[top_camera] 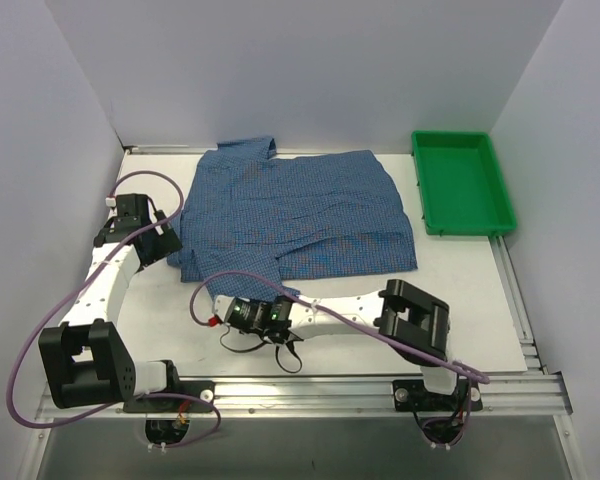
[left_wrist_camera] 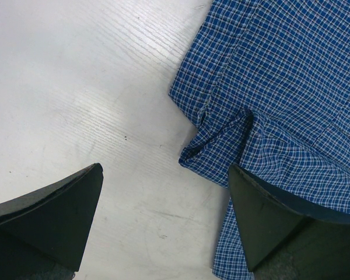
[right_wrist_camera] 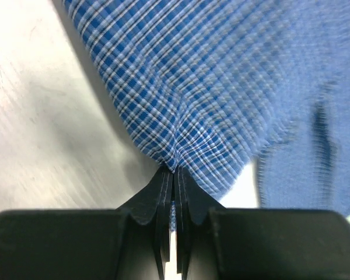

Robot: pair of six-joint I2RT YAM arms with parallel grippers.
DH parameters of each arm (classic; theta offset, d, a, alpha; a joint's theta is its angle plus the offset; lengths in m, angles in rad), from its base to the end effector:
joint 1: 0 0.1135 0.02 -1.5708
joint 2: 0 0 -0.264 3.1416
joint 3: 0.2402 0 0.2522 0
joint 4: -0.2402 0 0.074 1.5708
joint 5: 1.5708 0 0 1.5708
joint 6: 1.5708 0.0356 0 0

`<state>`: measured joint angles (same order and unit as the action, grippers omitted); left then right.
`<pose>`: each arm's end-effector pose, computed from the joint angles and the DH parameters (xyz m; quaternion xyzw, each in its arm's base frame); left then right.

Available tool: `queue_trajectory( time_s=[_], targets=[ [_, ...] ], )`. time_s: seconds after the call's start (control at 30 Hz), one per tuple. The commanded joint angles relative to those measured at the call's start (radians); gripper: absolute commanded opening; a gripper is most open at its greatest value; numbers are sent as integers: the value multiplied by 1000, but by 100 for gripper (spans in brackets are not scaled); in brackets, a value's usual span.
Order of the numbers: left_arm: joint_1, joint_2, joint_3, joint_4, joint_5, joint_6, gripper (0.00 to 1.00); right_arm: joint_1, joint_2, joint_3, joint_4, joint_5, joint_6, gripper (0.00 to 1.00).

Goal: Fold and stack the long sleeve shirts
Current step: Fold the shirt

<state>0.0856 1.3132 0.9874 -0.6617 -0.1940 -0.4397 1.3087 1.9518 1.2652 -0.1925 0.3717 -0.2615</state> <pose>0.2625 0.0294 0.2563 -0.2744 0.9133 0.0409 0.2980 0.1198 0.3965 0.1672 -0.6093 0.6983 0.0160 0.3754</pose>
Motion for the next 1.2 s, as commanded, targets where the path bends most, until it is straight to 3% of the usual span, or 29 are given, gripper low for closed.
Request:
queue_trajectory(
  time_s=[0.0, 0.2, 0.4, 0.43, 0.5, 0.53, 0.6, 0.63, 0.77, 1.03, 1.17],
  targets=[
    [11, -5, -1, 25, 14, 1, 97, -29, -154, 106, -45, 58, -27, 0],
    [14, -2, -4, 28, 21, -2, 98, -209, -131, 284, -67, 55, -10, 0],
    [14, 11, -6, 31, 39, -5, 97, -400, 47, 606, -100, 45, 163, 2],
    [16, 12, -6, 31, 47, -5, 97, -416, 91, 641, -111, 47, 188, 17],
    [16, 18, -6, 31, 59, -7, 98, -445, 125, 724, -119, 74, 261, 35],
    [14, 21, -6, 33, 62, -7, 97, -471, 142, 741, -128, 85, 303, 50],
    [16, 23, -6, 31, 68, -7, 97, -489, 133, 744, -131, 101, 369, 58],
    [16, 24, -7, 31, 73, -7, 98, -508, 106, 729, -134, 105, 392, 64],
    [14, 32, -19, 42, 108, -10, 97, -563, -22, 585, -137, 78, 432, 67],
    [-35, 104, -33, 48, 194, -40, 97, -839, -364, 29, -174, -215, 727, 60],
    [-55, 165, -35, 54, 225, -99, 94, -986, -415, -147, -148, -333, 780, 56]
  ],
)
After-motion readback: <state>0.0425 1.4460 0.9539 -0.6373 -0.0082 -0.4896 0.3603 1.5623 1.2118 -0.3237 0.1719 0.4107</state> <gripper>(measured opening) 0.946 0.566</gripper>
